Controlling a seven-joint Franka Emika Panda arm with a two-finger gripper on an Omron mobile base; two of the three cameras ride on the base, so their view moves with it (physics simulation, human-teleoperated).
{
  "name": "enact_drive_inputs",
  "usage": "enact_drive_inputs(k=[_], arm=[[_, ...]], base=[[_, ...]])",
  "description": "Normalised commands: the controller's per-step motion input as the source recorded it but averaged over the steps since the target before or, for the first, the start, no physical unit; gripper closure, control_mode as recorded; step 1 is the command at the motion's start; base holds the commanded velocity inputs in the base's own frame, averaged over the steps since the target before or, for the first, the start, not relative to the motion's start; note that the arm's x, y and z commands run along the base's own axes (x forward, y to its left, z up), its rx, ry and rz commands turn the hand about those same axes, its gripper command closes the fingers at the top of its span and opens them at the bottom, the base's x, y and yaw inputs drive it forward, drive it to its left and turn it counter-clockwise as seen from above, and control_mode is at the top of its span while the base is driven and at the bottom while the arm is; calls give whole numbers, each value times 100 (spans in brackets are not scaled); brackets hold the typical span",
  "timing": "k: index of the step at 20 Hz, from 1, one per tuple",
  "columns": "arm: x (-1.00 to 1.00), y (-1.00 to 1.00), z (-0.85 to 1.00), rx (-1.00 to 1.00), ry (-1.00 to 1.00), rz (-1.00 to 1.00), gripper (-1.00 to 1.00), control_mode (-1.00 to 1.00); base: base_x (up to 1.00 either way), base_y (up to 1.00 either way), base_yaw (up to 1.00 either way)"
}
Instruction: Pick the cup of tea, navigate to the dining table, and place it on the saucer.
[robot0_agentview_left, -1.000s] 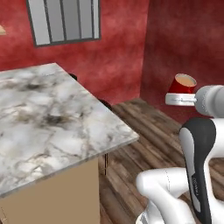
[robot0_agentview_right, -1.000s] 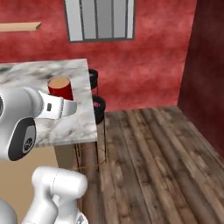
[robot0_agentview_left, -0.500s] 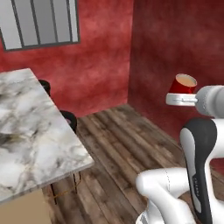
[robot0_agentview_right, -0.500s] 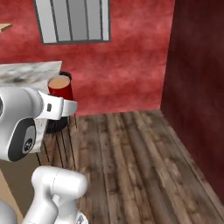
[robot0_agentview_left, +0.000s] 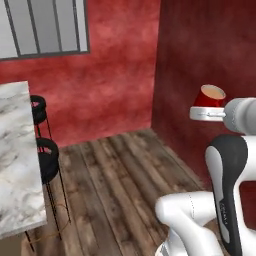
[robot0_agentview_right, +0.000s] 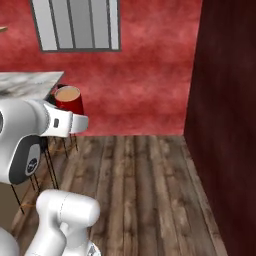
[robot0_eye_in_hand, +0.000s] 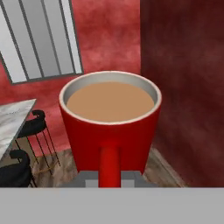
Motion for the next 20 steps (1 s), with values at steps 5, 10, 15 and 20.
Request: enact_drive_inputs(k=[5, 10, 15, 20], arm=[[0, 0, 0, 0, 0, 0, 100, 100], [0, 0, 0, 0, 0, 0, 100, 100], [0, 0, 0, 0, 0, 0, 100, 100], [0, 0, 0, 0, 0, 0, 100, 100]], base=[[70, -94, 48], [67, -73, 59], [77, -55, 56], [95, -44, 54]])
